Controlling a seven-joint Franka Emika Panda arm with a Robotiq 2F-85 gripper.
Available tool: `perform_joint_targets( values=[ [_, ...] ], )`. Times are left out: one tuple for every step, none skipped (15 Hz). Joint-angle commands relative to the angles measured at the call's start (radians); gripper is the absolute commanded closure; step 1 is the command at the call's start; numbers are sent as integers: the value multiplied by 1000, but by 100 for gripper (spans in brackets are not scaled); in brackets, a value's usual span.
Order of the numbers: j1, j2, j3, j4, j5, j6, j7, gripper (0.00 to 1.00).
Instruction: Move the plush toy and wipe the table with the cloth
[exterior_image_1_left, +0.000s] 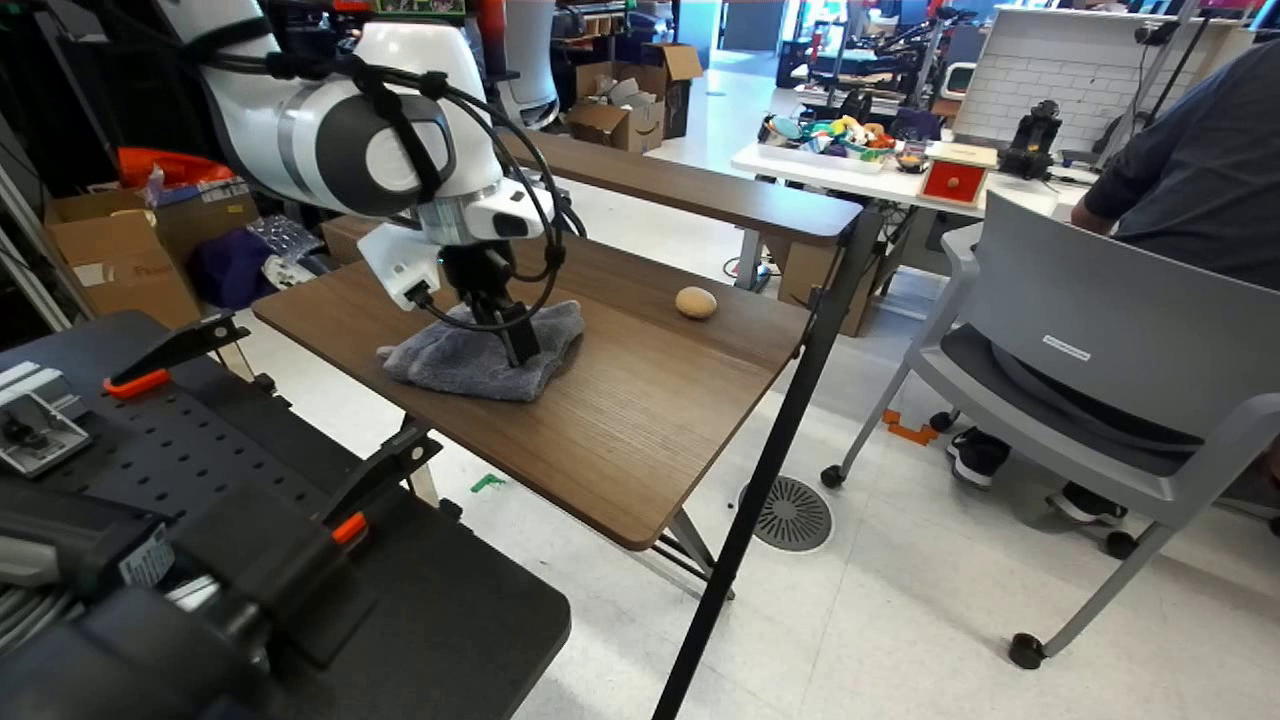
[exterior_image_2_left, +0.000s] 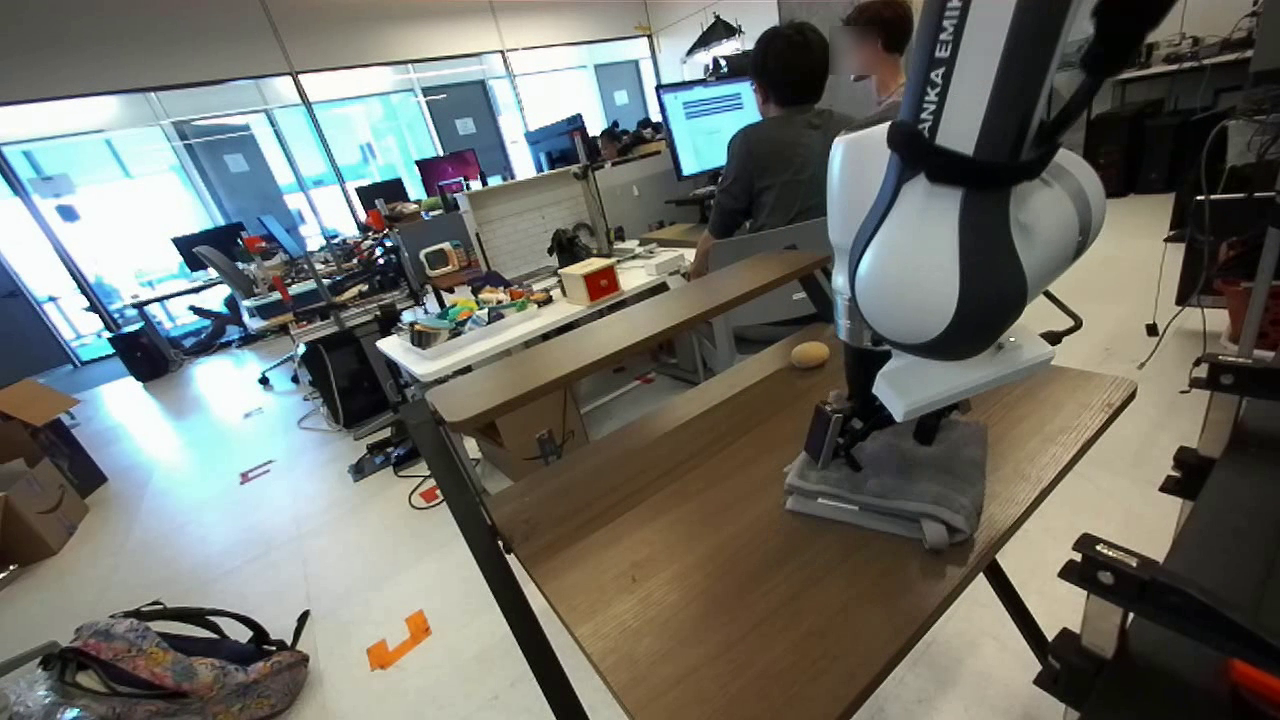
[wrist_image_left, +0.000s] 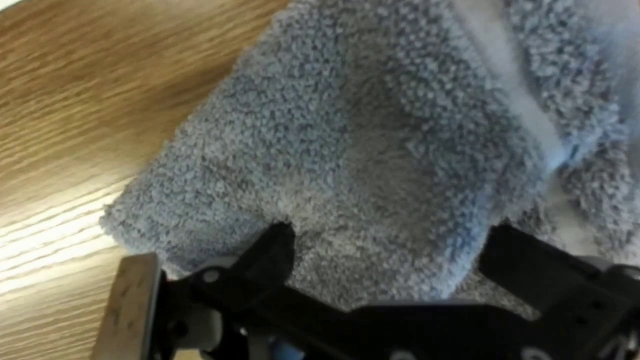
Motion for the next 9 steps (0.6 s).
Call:
perform_joint_targets(
  values=[
    [81, 177, -128, 176, 25, -53, 94, 0],
    [86, 205, -144, 215, 33, -68, 120, 0],
    [86, 217, -149, 247, 40, -84, 144, 0],
    [77, 224, -139, 278, 47, -118, 166, 0],
    [70, 229, -119, 307, 54, -141, 185, 0],
    [69, 226, -105, 327, 56, -163, 199, 0],
    [67, 220, -79, 344, 62, -172, 209, 0],
    [68, 216, -61, 360, 66, -178, 221, 0],
    [75, 212, -38, 371, 69, -178, 234, 0]
  ],
)
